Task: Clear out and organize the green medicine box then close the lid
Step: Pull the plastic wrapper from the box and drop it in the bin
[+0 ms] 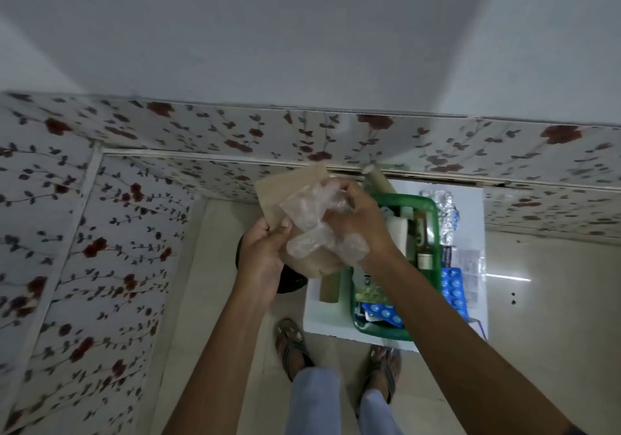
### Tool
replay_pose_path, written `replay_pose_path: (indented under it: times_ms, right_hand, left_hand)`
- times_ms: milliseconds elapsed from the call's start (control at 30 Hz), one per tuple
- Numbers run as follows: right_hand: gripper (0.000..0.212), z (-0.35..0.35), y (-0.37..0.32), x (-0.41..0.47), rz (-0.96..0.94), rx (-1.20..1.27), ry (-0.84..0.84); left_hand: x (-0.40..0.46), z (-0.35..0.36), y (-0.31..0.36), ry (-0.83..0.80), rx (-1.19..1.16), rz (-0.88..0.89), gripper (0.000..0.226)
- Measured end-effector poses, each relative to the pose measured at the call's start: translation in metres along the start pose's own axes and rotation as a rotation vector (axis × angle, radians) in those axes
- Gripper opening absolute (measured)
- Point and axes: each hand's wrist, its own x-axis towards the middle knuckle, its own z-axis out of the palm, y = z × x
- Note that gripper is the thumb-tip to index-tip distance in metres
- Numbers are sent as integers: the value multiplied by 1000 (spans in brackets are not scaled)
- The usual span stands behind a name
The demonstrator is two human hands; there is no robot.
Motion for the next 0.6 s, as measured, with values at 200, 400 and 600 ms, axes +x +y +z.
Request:
replay_pose_path:
  times_ms: [200,400,600]
  right_hand:
    - [54,68,51,43,-139,-702,55]
    - [23,127,174,129,52,-1211,58]
    - [25,93,275,220,264,-1314,265]
  left_hand:
    - [36,-108,0,251,-90,-69,22]
    - [82,-225,-45,523,-133,-154,18]
    - [154,-267,-111,462,-123,-287,10]
